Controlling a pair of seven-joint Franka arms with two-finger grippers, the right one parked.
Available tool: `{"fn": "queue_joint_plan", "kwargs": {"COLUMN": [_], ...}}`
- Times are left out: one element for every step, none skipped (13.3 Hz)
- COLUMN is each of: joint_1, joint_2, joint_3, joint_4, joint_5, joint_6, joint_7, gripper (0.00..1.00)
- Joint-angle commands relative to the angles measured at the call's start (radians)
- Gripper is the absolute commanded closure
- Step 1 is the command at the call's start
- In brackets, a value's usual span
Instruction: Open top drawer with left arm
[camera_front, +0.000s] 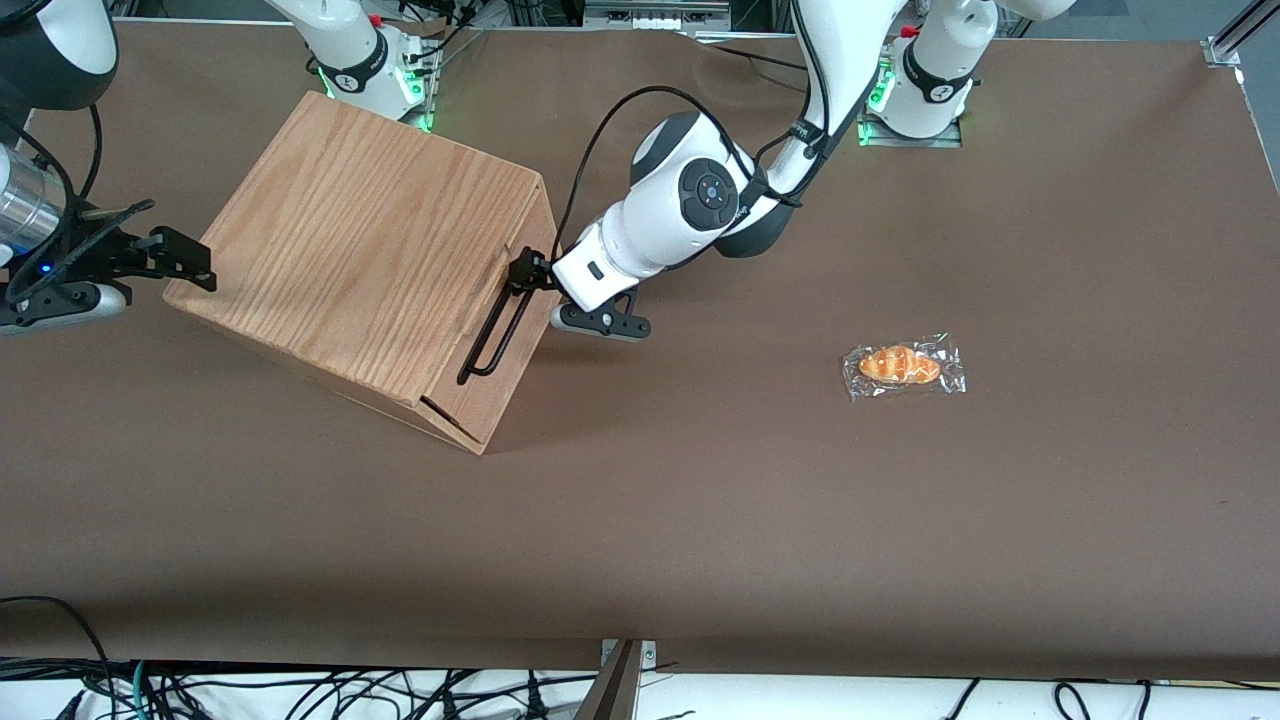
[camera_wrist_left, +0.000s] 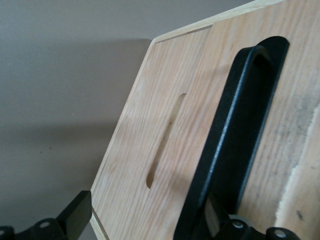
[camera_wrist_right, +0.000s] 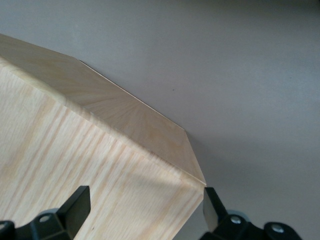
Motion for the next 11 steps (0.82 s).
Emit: {"fn": "queue_joint_plan", "kwargs": {"joint_1": [-0.011, -0.01, -0.007, -0.002, 0.001, 0.001, 0.002, 0.006, 0.01, 0.021, 0.039], "joint_2": [0.021, 0.023, 0.023, 0.021, 0.021, 0.021, 0.021, 0.021, 0.021, 0.018, 0.016], "joint_3": [0.015, 0.015, 0.017, 0.017, 0.018, 0.024, 0.03, 0.038, 0.049, 0.052, 0.052], "joint_4": [0.04, 0.039, 0.036, 0.034, 0.033, 0.033, 0.033, 0.033, 0.033, 0.033, 0.033], "joint_5": [0.057, 0.071, 0.085, 0.093, 0.093, 0.093, 0.093, 0.093, 0.093, 0.094, 0.094], "joint_6": [-0.007, -0.009, -0.01, -0.012, -0.015, -0.016, -0.018, -0.021, -0.021, -0.023, -0.024], "joint_7": [-0.025, -0.025, -0.025, -0.025, -0.024, -0.024, -0.024, -0.021, -0.021, -0.019, -0.018], "gripper": [0.0, 0.0, 0.0, 0.0, 0.0, 0.0, 0.0, 0.0, 0.0, 0.0, 0.0]}}
